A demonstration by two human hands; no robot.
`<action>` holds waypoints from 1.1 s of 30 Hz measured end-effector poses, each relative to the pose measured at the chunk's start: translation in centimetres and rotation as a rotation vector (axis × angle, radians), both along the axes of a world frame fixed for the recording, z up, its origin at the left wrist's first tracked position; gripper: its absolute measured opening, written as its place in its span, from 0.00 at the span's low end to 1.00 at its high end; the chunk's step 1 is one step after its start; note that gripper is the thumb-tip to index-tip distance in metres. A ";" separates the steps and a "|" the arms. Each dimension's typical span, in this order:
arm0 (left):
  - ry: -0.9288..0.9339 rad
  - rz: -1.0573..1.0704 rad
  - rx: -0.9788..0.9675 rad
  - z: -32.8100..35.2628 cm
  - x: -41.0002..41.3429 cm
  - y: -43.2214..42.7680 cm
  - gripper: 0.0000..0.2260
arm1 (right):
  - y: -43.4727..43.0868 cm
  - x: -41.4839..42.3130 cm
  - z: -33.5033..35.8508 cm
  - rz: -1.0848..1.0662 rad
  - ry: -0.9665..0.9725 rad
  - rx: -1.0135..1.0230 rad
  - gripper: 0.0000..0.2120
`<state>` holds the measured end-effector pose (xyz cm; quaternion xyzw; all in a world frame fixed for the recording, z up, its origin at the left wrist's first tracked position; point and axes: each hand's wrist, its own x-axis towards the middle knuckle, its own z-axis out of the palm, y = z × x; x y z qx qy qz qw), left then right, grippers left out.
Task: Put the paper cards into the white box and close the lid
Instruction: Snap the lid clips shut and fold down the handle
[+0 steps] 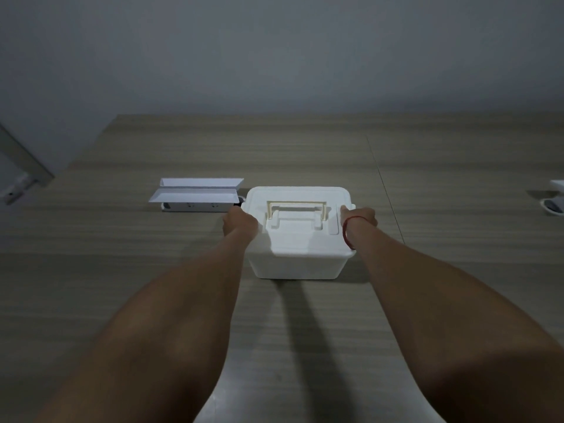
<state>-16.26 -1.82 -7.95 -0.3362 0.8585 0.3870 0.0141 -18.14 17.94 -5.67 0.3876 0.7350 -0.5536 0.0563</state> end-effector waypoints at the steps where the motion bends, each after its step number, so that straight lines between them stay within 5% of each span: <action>1: 0.008 0.015 0.015 -0.1 0.1 -0.1 0.18 | -0.1 -0.1 -0.2 0.018 0.026 0.006 0.24; 18: 0.034 0.027 -0.019 -1.7 -0.3 -1.0 0.17 | 0.3 0.0 -2.1 0.105 0.013 0.060 0.25; 25: -0.106 0.038 0.262 -3.3 -0.2 -0.9 0.31 | 0.9 0.0 -3.1 0.114 -0.029 -0.064 0.30; 33: -0.089 0.118 0.414 -3.5 -0.4 -1.8 0.37 | 1.4 0.0 -3.2 0.136 -0.044 -0.172 0.34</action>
